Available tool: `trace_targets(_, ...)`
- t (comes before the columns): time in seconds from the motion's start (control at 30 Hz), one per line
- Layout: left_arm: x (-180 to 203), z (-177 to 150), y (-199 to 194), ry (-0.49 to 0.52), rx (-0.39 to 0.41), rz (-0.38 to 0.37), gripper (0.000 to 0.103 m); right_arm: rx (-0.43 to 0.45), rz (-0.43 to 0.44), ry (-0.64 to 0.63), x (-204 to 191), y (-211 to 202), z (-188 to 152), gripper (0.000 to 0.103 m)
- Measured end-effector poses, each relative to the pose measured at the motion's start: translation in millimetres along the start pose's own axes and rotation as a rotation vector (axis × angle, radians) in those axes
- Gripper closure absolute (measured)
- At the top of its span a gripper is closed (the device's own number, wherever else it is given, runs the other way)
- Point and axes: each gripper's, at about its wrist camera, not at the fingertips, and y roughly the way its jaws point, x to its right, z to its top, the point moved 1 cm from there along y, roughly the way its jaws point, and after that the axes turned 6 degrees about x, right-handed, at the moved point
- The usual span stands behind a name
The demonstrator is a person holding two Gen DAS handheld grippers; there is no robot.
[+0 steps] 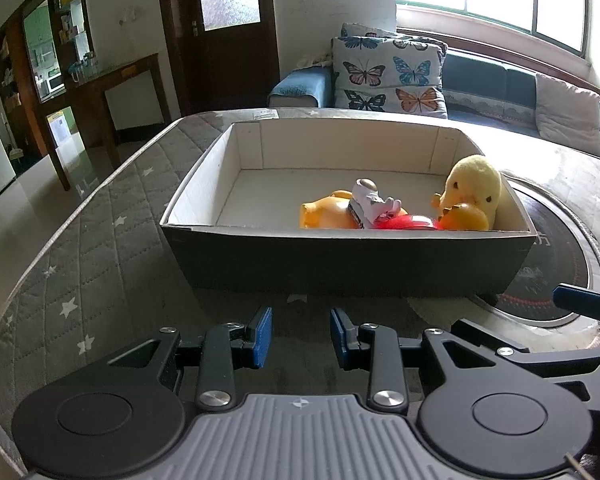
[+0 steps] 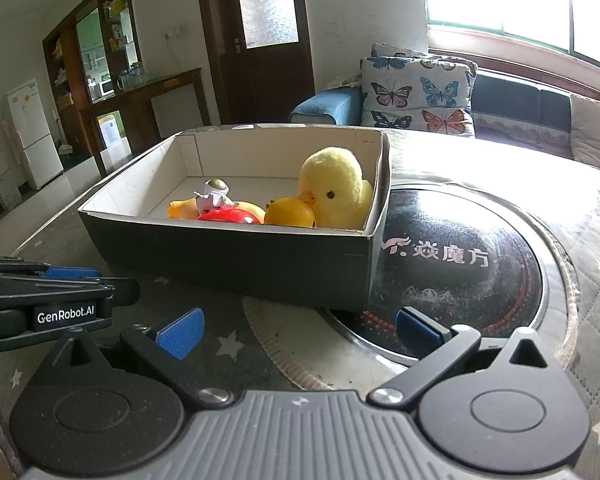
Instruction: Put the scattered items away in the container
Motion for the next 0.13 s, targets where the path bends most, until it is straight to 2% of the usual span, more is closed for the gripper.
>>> trace_targets(0.13, 1.5, 0.7, 2.1, 0.003, 0.0, -0.002, 0.069, -0.002, 0.001, 0.006, 1.6, 2.1, -0.4, 0.0)
